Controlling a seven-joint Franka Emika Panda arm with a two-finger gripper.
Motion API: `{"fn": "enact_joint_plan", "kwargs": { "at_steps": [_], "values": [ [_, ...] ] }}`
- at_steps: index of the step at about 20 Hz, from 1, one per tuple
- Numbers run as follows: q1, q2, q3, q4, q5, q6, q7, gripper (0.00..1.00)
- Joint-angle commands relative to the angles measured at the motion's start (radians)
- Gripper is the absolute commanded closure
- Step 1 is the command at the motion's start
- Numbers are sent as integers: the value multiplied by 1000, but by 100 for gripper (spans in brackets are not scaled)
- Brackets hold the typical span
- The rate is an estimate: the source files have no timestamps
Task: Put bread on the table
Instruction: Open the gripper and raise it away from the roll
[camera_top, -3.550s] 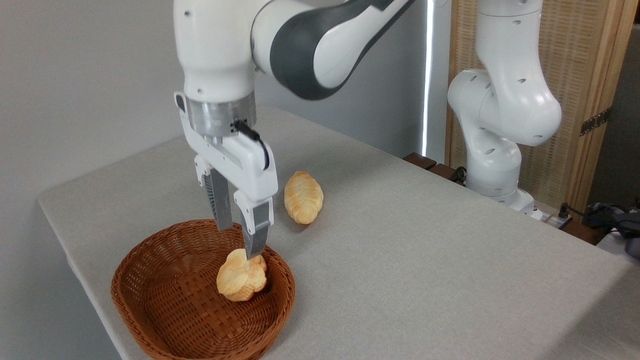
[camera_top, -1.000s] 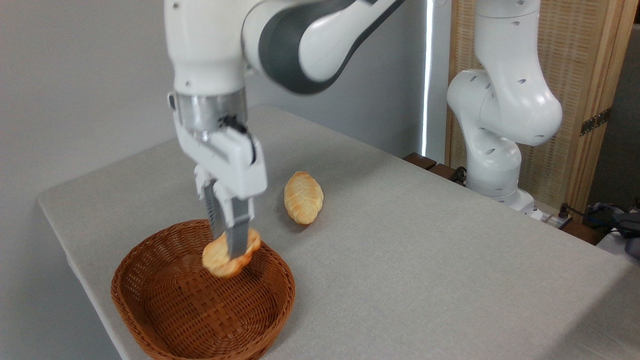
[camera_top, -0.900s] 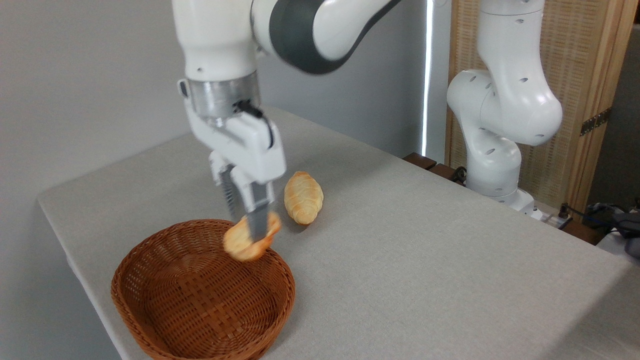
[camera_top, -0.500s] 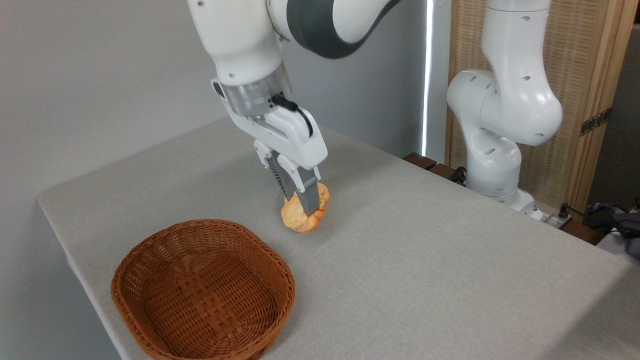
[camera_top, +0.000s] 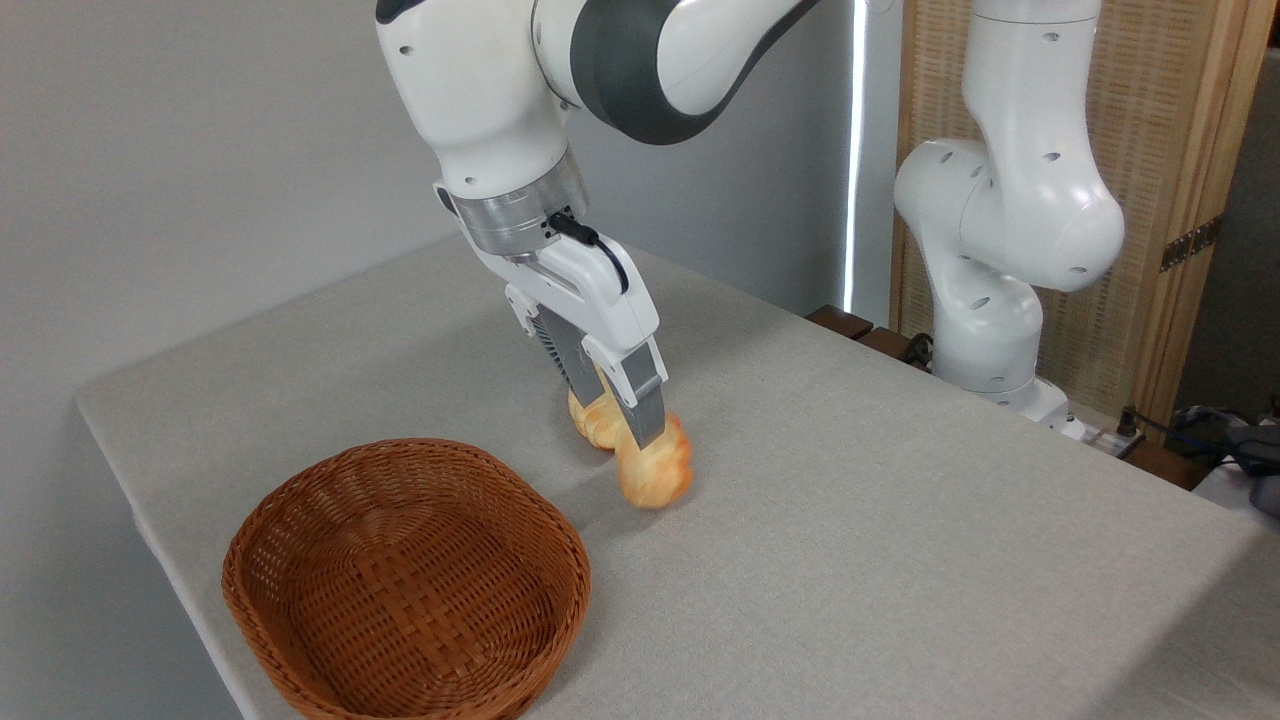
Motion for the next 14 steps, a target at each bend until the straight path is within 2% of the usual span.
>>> {"fn": "enact_joint_plan", "kwargs": {
  "at_steps": [1, 5, 12, 14],
  "values": [
    [-4, -14, -1, -19, -11, -15, -7, 0],
    [-5, -22, -12, -11, -8, 37, -8, 0],
    [-5, -30, -12, -10, 0, 353, -19, 0],
    [-2, -25, -5, -10, 0, 387, -21, 0]
  ]
}}
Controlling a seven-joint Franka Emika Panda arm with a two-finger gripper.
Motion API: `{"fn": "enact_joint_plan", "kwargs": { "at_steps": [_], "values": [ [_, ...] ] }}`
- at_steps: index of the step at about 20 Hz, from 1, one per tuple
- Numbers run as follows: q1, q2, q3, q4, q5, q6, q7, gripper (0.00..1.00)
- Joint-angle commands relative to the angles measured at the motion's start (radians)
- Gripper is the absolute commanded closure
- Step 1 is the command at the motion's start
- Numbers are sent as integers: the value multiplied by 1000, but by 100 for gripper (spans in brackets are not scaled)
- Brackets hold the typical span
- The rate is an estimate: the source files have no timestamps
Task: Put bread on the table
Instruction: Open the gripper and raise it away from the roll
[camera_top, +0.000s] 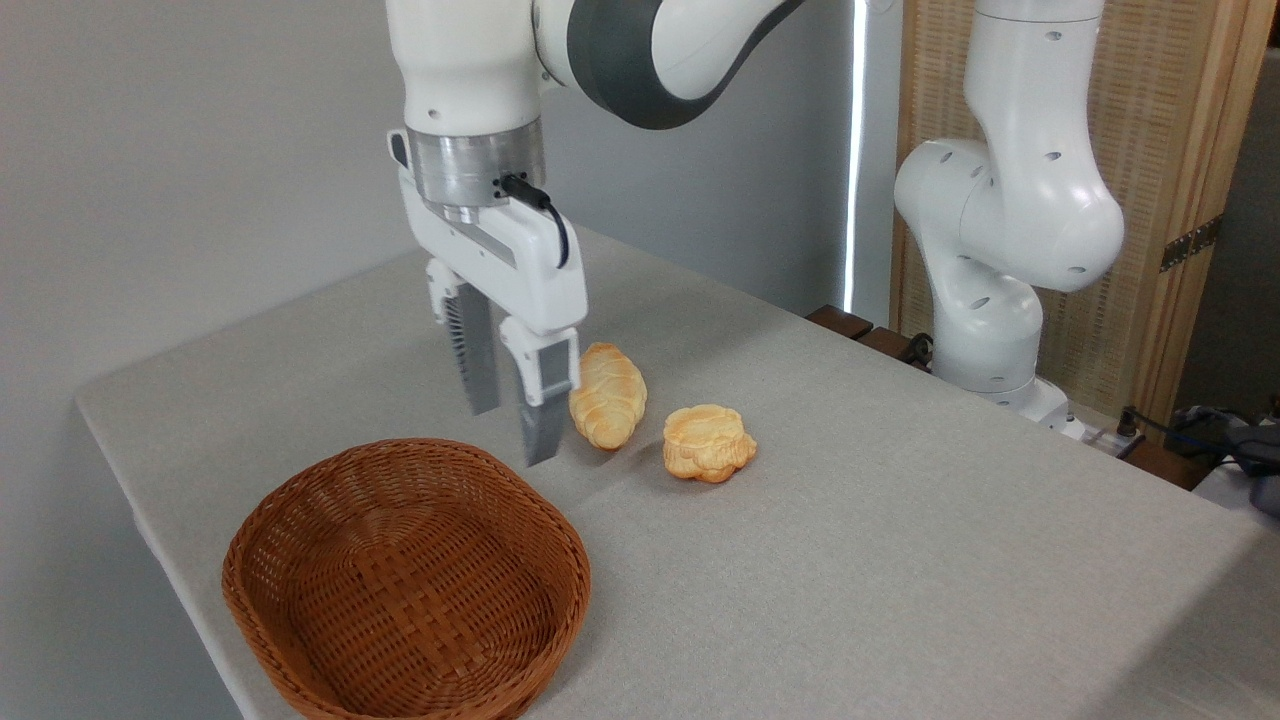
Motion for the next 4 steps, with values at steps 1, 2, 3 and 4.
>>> {"fn": "enact_joint_plan", "kwargs": {
  "at_steps": [1, 2, 3, 4],
  "values": [
    [2, -6, 11, -5, -2, 59, -22, 0],
    [2, -6, 11, -5, -5, 54, -31, 0],
    [2, -3, 11, -4, 0, 53, -66, 0],
    [2, -2, 11, -4, 3, 56, -103, 0]
  ]
}}
